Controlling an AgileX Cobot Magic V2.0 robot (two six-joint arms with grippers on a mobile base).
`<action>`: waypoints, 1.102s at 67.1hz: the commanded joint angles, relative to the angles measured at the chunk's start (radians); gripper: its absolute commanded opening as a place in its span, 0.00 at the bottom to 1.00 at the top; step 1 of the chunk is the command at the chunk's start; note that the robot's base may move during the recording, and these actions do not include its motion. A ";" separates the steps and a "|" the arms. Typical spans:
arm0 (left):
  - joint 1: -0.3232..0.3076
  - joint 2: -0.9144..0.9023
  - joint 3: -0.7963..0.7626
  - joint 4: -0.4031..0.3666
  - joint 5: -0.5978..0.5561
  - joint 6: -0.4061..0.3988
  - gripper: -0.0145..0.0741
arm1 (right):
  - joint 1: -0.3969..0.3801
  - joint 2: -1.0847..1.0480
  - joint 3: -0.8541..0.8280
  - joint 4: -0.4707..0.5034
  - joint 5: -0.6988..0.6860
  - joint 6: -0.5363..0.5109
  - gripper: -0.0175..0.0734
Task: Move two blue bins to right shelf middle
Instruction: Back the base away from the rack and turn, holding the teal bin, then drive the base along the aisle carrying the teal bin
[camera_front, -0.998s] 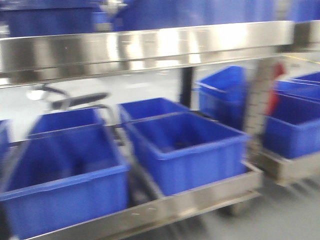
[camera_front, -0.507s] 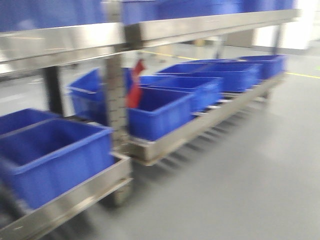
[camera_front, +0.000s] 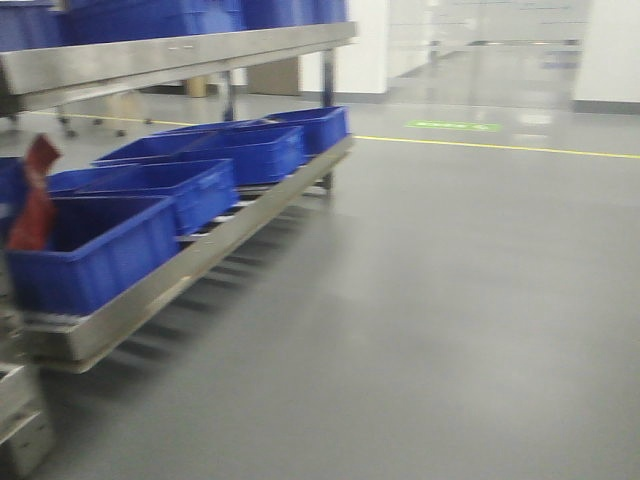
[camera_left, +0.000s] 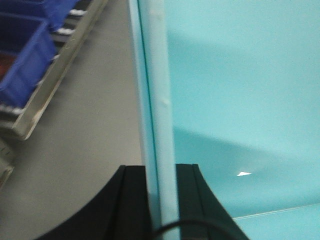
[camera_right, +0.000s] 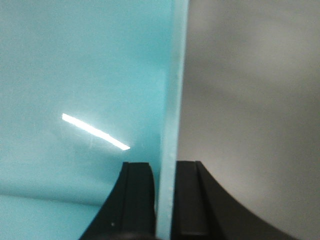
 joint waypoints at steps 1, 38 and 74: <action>-0.007 -0.020 -0.017 0.009 -0.089 -0.001 0.04 | 0.004 -0.030 -0.020 0.033 -0.072 -0.015 0.01; -0.007 -0.020 -0.017 0.009 -0.089 -0.001 0.04 | 0.004 -0.030 -0.020 0.033 -0.072 -0.015 0.01; -0.007 -0.020 -0.017 0.009 -0.089 -0.001 0.04 | 0.004 -0.028 -0.020 0.033 -0.072 -0.015 0.01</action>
